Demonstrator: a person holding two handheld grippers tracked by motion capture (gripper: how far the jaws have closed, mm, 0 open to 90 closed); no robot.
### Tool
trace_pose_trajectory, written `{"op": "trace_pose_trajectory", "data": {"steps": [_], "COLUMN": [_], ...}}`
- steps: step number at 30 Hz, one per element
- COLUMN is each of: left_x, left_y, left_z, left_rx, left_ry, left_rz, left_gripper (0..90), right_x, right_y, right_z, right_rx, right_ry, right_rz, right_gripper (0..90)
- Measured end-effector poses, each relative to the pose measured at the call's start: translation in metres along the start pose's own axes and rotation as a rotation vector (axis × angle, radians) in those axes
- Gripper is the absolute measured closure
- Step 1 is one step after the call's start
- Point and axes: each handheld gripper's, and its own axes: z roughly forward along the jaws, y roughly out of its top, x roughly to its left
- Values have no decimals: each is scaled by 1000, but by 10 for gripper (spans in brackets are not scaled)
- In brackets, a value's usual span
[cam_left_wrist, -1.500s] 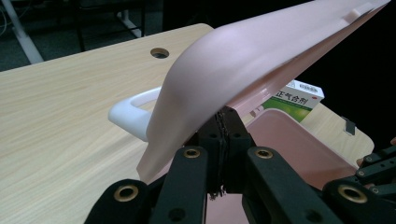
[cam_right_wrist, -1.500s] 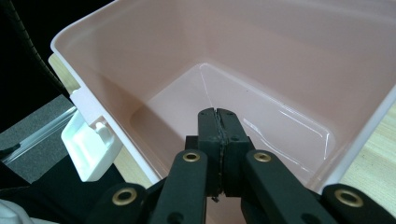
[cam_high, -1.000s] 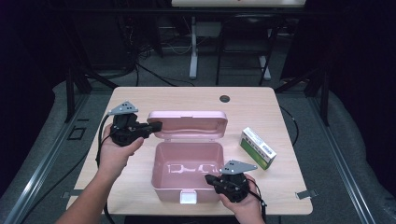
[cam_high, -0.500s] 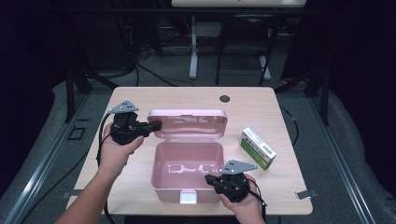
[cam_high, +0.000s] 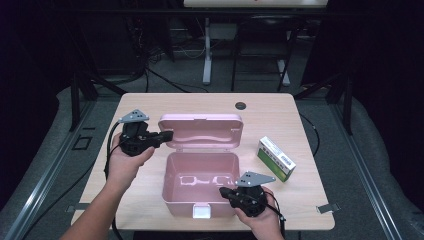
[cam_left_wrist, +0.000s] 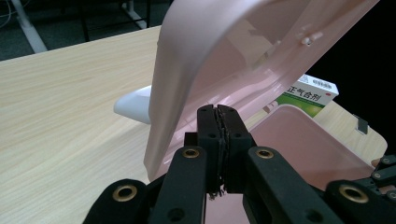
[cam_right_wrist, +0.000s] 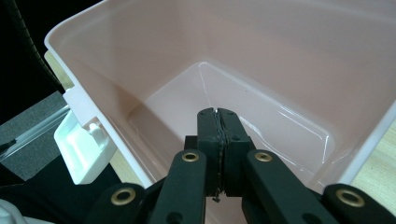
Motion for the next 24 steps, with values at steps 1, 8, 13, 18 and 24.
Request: {"op": "trace_pose_trajectory", "data": {"steps": [1,8,13,18,24], "left_x": [0,2,6,9,12], "left_y": [-1,-4,-10,-17,-27], "left_z": [0,2,5,7,13], "left_rx": [-1,9,21,34,61], "left_ry": [2,7,13,18,27], "left_rz": [-3,-5,-14,-22,-31], "left_gripper": [884,880,876,874,855], "right_x": [0,0,0,0,0], "right_y": [0,0,0,-1,-1], "right_z": [0,0,0,0,0], "right_rx": [-1,-1,-1,-2,-3], "right_ry": [0,0,2,2,5], "right_rz": [-1,-1,-2,-2,1], "right_gripper": [888,888,888,889,888]}}
